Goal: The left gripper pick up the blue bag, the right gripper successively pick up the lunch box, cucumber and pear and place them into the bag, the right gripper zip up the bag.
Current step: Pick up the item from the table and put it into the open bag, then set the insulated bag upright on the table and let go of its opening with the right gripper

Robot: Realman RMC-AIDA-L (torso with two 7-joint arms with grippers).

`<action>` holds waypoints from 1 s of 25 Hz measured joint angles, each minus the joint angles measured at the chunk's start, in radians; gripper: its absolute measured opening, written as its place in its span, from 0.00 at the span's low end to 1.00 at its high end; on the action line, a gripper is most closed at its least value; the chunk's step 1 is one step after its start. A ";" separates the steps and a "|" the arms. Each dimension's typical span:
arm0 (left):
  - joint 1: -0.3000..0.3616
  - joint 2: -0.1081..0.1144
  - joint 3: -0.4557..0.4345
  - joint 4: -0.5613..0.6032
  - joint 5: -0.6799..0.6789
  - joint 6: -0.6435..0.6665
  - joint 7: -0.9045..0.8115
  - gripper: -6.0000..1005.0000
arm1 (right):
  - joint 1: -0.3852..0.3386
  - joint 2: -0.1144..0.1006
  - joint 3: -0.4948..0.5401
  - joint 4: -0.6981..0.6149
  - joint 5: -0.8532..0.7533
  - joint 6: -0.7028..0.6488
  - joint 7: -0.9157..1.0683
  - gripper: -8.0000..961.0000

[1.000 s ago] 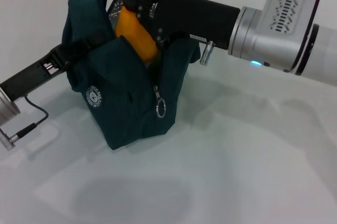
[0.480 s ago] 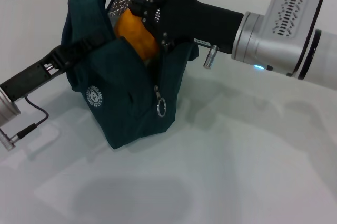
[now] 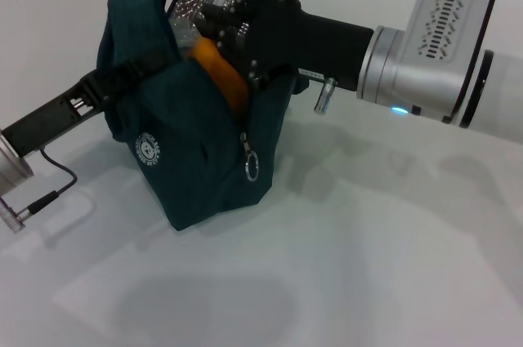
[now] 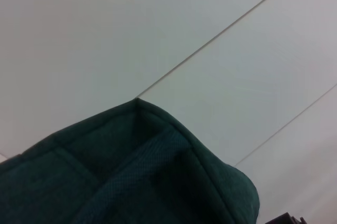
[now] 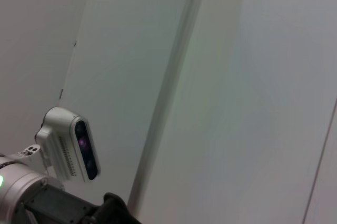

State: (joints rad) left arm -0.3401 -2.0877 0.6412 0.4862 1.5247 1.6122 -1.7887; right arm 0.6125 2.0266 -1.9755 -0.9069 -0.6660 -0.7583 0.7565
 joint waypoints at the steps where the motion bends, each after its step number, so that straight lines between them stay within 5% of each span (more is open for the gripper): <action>1: 0.000 0.000 0.000 0.000 0.000 0.000 0.000 0.04 | 0.000 0.000 -0.002 0.000 0.000 -0.001 0.000 0.14; 5: 0.001 0.000 0.000 0.000 0.000 0.000 0.000 0.04 | -0.001 0.000 -0.006 0.000 0.001 -0.003 0.000 0.14; 16: 0.003 0.000 -0.002 0.000 0.004 0.000 0.000 0.04 | -0.081 -0.006 0.113 -0.009 0.007 -0.051 -0.003 0.49; 25: 0.010 0.000 -0.005 0.000 0.006 0.000 0.002 0.04 | -0.197 -0.043 0.215 0.036 -0.006 -0.105 0.059 0.49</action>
State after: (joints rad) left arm -0.3299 -2.0876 0.6365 0.4863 1.5309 1.6122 -1.7871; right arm 0.4153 1.9835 -1.7607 -0.8707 -0.6720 -0.8634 0.8156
